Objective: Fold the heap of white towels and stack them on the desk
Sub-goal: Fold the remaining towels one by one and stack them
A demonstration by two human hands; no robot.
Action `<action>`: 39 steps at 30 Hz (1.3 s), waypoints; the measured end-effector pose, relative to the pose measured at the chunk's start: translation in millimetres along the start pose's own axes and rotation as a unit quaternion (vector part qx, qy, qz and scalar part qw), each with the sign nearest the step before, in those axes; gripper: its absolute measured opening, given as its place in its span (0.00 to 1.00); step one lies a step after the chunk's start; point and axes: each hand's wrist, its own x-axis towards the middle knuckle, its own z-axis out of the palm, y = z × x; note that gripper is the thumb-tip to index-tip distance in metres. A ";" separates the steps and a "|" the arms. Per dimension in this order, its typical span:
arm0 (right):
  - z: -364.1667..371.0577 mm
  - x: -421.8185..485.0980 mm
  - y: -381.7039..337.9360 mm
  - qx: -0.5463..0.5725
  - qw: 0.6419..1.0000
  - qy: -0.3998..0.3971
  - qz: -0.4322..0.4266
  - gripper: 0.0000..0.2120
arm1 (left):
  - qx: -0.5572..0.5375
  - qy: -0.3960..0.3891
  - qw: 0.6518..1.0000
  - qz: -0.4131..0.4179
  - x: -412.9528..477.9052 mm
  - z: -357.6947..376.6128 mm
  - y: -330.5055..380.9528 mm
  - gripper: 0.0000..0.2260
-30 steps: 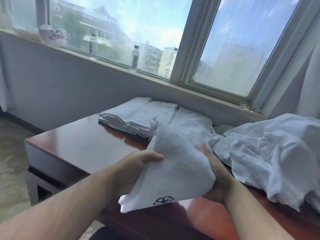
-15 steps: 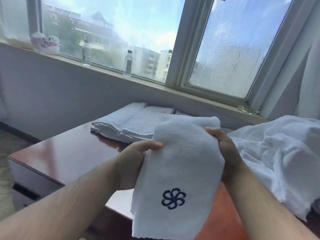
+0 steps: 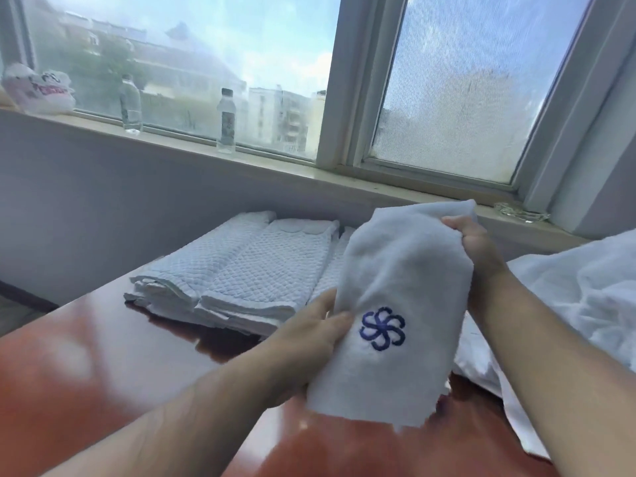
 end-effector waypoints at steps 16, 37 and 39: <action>-37.2 139.8 77.9 -0.139 0.972 -0.004 0.187 0.17 | 0.163 0.194 0.951 -0.174 109.8 -31.9 -15.8 0.10; 8.6 172.8 107.4 -0.715 0.698 -0.028 -0.027 0.28 | 0.613 0.088 0.785 -0.012 133.0 -23.2 -44.5 0.47; 5.6 179.1 109.0 -0.718 0.695 -0.028 -0.027 0.29 | 0.607 0.096 0.789 -0.003 136.1 -23.6 -47.2 0.49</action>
